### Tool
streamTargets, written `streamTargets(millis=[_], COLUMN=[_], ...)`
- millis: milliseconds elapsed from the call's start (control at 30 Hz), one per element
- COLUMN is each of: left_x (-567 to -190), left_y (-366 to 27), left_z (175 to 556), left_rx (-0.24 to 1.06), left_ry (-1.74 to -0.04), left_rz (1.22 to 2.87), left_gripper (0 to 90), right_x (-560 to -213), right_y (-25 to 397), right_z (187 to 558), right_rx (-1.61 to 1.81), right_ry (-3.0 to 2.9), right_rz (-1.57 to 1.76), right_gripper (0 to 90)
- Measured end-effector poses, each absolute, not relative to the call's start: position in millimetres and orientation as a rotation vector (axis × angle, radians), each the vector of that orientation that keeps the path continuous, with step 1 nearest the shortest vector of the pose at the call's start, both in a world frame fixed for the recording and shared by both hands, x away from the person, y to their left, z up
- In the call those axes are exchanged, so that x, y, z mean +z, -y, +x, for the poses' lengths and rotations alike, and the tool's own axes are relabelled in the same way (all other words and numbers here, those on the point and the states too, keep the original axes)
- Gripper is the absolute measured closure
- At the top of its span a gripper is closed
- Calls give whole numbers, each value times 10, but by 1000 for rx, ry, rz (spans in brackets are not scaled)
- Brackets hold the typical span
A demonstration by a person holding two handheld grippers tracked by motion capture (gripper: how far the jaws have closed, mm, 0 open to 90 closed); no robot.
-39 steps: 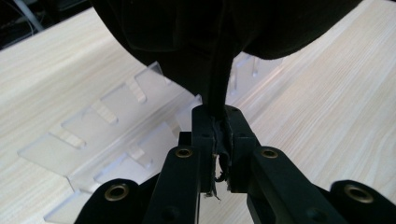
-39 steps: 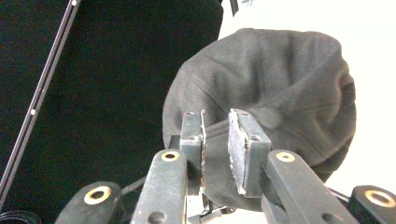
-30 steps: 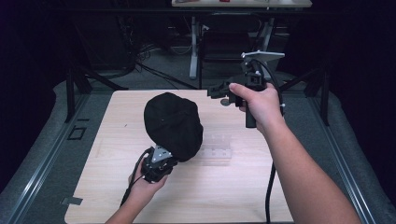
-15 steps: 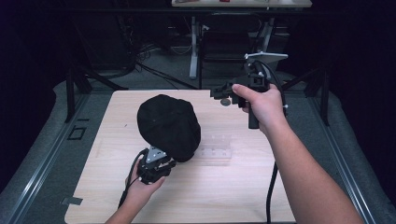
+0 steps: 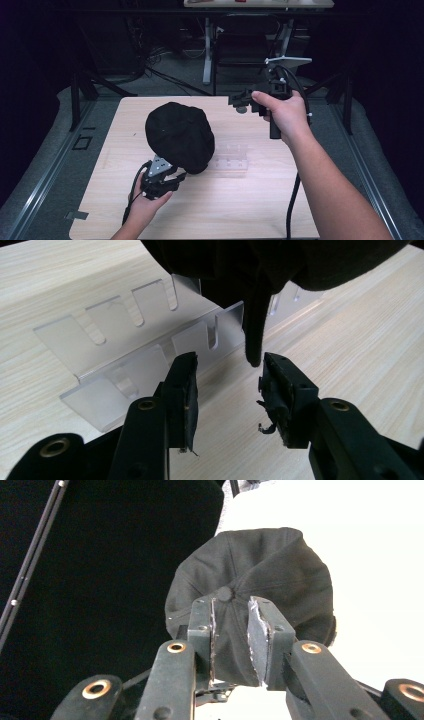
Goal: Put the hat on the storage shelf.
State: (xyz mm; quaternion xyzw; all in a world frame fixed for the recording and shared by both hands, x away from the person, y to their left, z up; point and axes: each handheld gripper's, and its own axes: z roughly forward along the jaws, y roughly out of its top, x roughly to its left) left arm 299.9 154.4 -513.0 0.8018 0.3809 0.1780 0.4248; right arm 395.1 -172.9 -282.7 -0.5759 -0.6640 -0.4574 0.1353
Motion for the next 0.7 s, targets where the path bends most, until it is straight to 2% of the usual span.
streamTargets(millis=[700], left_x=[-5119], left_y=[-1937], left_z=[2911], left_rx=[437], left_ry=[-1035], left_rz=[1964], left_gripper=[496], right_x=[-2947], right_y=[1865], right_z=[3811], right_rx=[-1286], right_ry=[1978], right_rz=[-1730], right_gripper=[694])
